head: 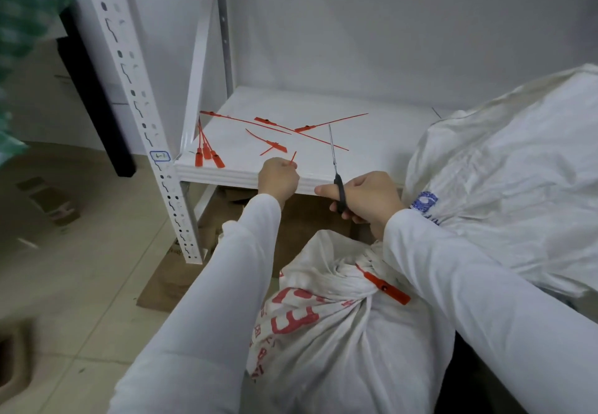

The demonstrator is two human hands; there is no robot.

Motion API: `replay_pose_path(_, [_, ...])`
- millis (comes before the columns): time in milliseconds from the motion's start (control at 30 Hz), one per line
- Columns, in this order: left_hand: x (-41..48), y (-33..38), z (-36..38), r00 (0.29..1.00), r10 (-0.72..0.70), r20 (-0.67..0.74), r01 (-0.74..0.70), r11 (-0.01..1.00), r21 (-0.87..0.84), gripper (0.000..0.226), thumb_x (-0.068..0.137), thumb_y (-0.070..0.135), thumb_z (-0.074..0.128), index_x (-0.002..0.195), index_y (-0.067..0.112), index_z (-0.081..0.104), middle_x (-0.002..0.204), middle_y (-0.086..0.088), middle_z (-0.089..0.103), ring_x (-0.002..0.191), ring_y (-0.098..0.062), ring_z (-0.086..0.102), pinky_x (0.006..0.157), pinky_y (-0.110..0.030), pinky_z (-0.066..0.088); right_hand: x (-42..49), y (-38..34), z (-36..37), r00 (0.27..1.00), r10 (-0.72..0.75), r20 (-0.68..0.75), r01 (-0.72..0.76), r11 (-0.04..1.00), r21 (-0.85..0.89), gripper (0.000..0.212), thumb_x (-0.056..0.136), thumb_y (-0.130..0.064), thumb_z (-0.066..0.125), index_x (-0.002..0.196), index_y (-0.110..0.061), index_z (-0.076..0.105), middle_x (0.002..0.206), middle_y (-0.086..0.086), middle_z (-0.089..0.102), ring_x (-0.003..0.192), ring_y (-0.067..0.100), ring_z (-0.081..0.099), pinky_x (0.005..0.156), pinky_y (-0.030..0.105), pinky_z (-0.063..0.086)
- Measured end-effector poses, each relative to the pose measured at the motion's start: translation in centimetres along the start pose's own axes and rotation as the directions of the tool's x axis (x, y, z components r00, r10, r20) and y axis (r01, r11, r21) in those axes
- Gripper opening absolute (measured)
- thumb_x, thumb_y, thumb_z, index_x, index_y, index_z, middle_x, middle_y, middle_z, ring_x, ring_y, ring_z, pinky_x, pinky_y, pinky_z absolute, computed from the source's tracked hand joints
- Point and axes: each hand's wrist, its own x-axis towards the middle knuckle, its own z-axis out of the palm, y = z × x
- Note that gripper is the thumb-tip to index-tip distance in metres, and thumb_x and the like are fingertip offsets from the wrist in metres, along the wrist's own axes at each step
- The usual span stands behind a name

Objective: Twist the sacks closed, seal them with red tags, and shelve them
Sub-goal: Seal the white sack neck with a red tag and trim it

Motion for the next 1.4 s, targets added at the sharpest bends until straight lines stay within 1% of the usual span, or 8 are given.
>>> replay_pose_path(200, [3.0,-0.1,1.4,0.997,0.071,0.028,-0.075,0.979,0.188,0.043,0.099,0.006,0.046,0.141,0.013,0.045,0.148,-0.005,0.043,0.135,-0.025,0.042,0.107,-0.029,0.036,1.4,0.7,0.0,1.000,0.014,-0.016,-0.014,1.000,-0.014,0.037,0.074,-0.042,0.081,0.076,-0.007,0.070,0.070,0.006,0.070,0.046,0.012,0.052,0.049,0.020,0.044])
replay_pose_path(300, [4.1,0.2,1.5,0.990,0.136,0.037,-0.141,0.955,0.261,0.045,0.099,0.002,0.043,0.143,0.012,0.043,0.147,-0.007,0.045,0.134,-0.025,0.043,0.108,-0.028,0.035,1.9,1.0,-0.2,0.999,0.002,-0.044,-0.002,1.000,-0.020,0.041,0.071,-0.047,0.082,0.069,-0.008,0.069,0.067,0.006,0.071,0.044,0.012,0.052,0.050,0.022,0.045])
replay_pose_path(567, [6.2,-0.4,1.1,0.977,0.175,0.121,-0.209,0.889,0.407,0.054,0.096,-0.001,0.044,0.147,0.015,0.037,0.151,-0.007,0.039,0.138,-0.027,0.037,0.113,-0.035,0.030,5.1,0.3,0.0,0.997,0.027,-0.077,-0.035,0.995,-0.097,0.050,0.065,-0.053,0.083,0.076,-0.007,0.067,0.070,0.008,0.073,0.050,0.015,0.059,0.062,0.028,0.054])
replay_pose_path(700, [7.0,-0.8,0.3,0.980,0.177,0.091,-0.199,0.901,0.385,0.057,0.094,-0.001,0.050,0.147,0.017,0.038,0.150,-0.005,0.040,0.137,-0.026,0.039,0.111,-0.033,0.032,8.2,-0.7,0.7,0.993,0.055,-0.100,-0.073,0.979,-0.188,0.054,0.061,-0.055,0.084,0.082,-0.008,0.067,0.077,0.008,0.075,0.053,0.017,0.061,0.060,0.026,0.052])
replay_pose_path(867, [7.6,-1.0,-1.2,0.988,0.154,-0.009,-0.145,0.946,0.290,0.046,0.093,0.001,0.051,0.138,0.011,0.048,0.143,-0.008,0.047,0.130,-0.027,0.046,0.107,-0.032,0.037,10.5,-1.2,1.2,0.987,0.045,-0.156,-0.089,0.952,-0.293,0.061,0.063,-0.056,0.083,0.097,-0.008,0.066,0.090,0.007,0.073,0.076,0.022,0.070,0.068,0.027,0.054])
replay_pose_path(1067, [7.6,-1.0,-0.9,0.987,0.160,-0.029,-0.150,0.963,0.222,0.034,0.093,0.004,0.053,0.127,0.010,0.059,0.136,-0.007,0.055,0.121,-0.026,0.053,0.104,-0.034,0.045,11.4,-1.4,2.0,0.975,0.080,-0.208,-0.145,0.936,-0.320,0.054,0.063,-0.052,0.085,0.075,-0.012,0.050,0.069,0.003,0.056,0.050,0.015,0.051,0.044,0.023,0.033])
replay_pose_path(1233, [7.1,-0.8,0.0,0.982,0.188,0.026,-0.189,0.960,0.207,0.033,0.091,0.004,0.056,0.123,0.009,0.062,0.128,-0.008,0.060,0.108,-0.026,0.061,0.098,-0.037,0.051,12.2,-1.3,2.8,0.973,0.079,-0.215,-0.144,0.941,-0.307,0.061,0.061,-0.051,0.087,0.094,-0.010,0.058,0.092,0.007,0.068,0.075,0.022,0.066,0.062,0.025,0.048])
replay_pose_path(1400, [7.0,-0.7,0.5,0.981,0.189,0.041,-0.193,0.965,0.175,0.031,0.092,0.004,0.057,0.121,0.009,0.063,0.124,-0.010,0.063,0.107,-0.027,0.063,0.095,-0.039,0.053,12.9,-2.0,3.3,0.968,0.050,-0.246,-0.123,0.948,-0.294,0.051,0.067,-0.044,0.086,0.093,-0.011,0.057,0.096,0.006,0.068,0.083,0.020,0.068,0.072,0.024,0.054])
